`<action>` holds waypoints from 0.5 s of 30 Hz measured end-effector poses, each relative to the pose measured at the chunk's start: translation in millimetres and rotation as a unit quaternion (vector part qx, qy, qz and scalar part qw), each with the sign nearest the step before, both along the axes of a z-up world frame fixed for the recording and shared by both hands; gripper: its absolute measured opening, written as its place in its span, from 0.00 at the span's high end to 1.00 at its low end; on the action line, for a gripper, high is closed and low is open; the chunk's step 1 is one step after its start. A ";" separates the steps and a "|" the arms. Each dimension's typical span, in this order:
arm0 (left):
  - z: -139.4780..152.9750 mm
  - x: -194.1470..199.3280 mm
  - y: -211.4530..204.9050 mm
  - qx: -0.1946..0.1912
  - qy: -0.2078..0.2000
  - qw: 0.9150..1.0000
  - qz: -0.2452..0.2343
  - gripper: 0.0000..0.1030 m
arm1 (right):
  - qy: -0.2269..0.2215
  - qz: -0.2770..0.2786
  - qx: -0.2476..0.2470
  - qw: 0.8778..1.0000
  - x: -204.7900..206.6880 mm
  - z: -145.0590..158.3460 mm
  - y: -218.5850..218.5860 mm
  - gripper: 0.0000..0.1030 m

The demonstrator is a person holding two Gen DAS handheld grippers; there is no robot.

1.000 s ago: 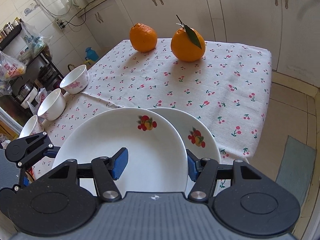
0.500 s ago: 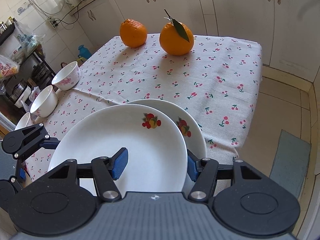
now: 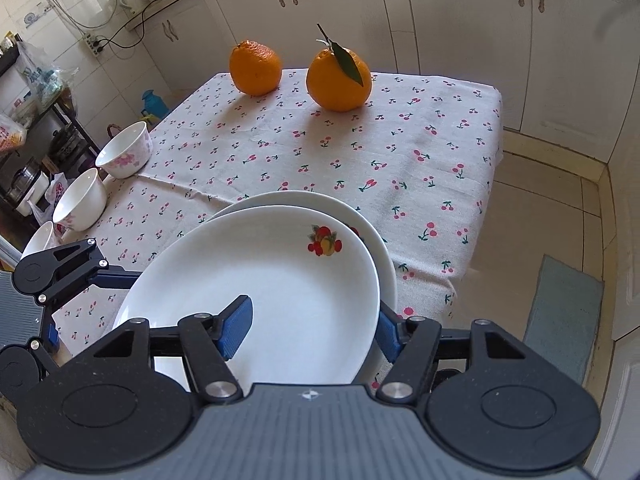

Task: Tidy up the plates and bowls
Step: 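Lower the plate onto the plate stack and open the right gripper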

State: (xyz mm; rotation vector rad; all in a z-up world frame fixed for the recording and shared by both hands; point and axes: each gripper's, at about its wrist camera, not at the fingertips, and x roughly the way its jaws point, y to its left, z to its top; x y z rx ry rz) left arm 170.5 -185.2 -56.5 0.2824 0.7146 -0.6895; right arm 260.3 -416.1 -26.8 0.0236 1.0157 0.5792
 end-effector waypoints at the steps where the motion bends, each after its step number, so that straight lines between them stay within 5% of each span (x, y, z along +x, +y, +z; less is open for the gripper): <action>1: -0.1 0.1 0.3 -0.001 0.001 1.000 0.000 0.12 | -0.001 -0.001 -0.001 1.000 -0.9 1.0 0.1 0.30; 15: 1.0 -4.7 2.2 -0.001 -0.012 1.000 -0.007 0.12 | -0.009 -0.019 -0.032 0.999 -18.2 6.3 4.1 0.22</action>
